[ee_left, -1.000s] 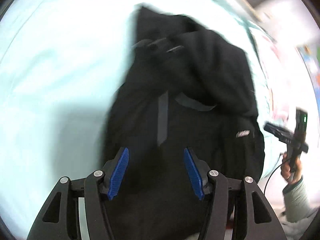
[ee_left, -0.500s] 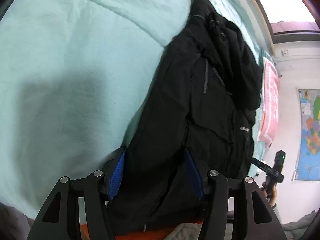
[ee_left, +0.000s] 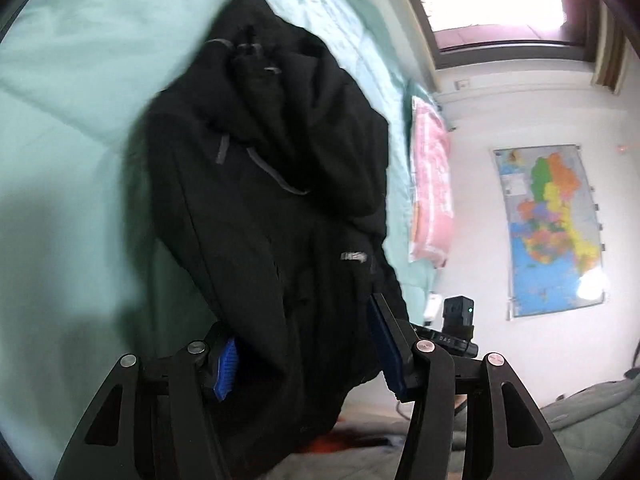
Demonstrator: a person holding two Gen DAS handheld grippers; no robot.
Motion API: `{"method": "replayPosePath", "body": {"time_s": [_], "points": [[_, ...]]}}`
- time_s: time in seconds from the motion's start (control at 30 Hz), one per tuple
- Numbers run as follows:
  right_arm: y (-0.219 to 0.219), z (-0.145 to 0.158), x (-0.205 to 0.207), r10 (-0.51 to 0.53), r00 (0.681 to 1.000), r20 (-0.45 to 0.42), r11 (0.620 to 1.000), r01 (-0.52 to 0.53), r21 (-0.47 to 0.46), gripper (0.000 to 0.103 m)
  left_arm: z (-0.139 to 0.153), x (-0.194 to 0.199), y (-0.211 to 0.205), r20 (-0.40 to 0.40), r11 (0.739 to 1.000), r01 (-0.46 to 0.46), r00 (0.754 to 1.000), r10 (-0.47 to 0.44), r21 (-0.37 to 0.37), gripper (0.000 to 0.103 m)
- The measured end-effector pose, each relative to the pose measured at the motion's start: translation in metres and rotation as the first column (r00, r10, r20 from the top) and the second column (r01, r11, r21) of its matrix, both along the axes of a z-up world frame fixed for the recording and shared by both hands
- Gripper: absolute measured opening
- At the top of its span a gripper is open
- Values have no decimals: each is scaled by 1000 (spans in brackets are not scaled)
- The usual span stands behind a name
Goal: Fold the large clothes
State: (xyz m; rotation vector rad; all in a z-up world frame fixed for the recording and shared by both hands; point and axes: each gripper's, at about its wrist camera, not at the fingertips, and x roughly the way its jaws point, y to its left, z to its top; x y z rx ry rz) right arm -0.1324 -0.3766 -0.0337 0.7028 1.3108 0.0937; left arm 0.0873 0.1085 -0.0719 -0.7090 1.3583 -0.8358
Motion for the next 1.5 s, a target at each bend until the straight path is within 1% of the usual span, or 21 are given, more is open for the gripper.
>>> {"method": "replayPosePath", "body": {"time_s": [0.1,0.27,0.37,0.43,0.47,0.5,0.53,0.57,0.63,0.7,0.77,0.8,0.9,1.0,1.1,1.17,1.23,1.3,1.37,1.43,1.5], "points": [[0,0,2,5,1000,0,1000,-5,-10,46,-18,2,-15,-37,992,64,997,-61,107,57],[13,-43,-9,14,994,-107,1000,-13,10,46,-58,-26,-19,-142,943,187,978,-152,276,57],[23,-57,-29,45,990,-135,999,-43,18,53,-70,-41,-8,-210,942,190,969,-133,278,57],[22,-64,-39,52,986,-158,998,-44,54,53,-71,-46,-7,-228,944,184,966,-122,275,57],[24,-67,-39,59,984,-168,997,-48,66,53,-65,-46,-9,-214,942,180,969,-121,283,44],[28,-66,-39,71,983,-170,996,-60,70,53,-60,-46,-12,-205,943,180,971,-124,280,32],[33,-66,-33,77,984,-160,996,-68,58,46,-50,-43,-15,-190,948,177,973,-128,265,27],[37,-61,-29,77,987,-144,995,-67,69,31,-37,-37,-17,-161,959,161,979,-126,231,17],[33,-46,-20,71,994,-83,993,-63,104,21,-4,-20,-21,-90,981,121,990,-109,148,13],[32,-20,-2,74,997,0,991,-73,112,20,23,1,-22,-43,993,71,997,-67,99,12],[29,7,19,95,992,82,986,-105,133,20,48,28,-15,-22,1000,-6,1000,6,-4,12],[30,24,35,118,984,132,983,-135,126,20,59,42,-11,-2,998,-31,1000,31,-63,12],[23,53,72,120,968,220,979,-152,134,20,79,77,1,24,984,-87,996,92,-154,12],[6,70,101,53,957,286,980,-105,171,20,86,104,6,34,975,-124,991,133,-185,12],[-31,77,128,-92,945,314,974,21,224,20,80,124,11,-16,959,-189,982,190,-212,13],[-80,74,130,-206,932,298,952,120,282,20,62,141,12,-117,914,-284,958,261,-291,17],[-111,65,142,-302,915,268,929,219,298,20,46,153,15,-191,877,-358,931,310,-320,19],[-123,55,163,-359,903,234,915,292,278,20,31,170,17,-220,865,-415,905,363,-281,19],[-132,39,190,-383,906,181,906,330,266,21,12,190,11,-238,873,-437,891,388,-215,19],[-128,18,218,-380,918,113,913,353,205,21,-8,205,6,-280,873,-460,870,406,-162,19],[-126,-8,245,-386,922,42,913,375,163,21,-26,218,1,-292,884,-459,860,417,-88,19]]}}
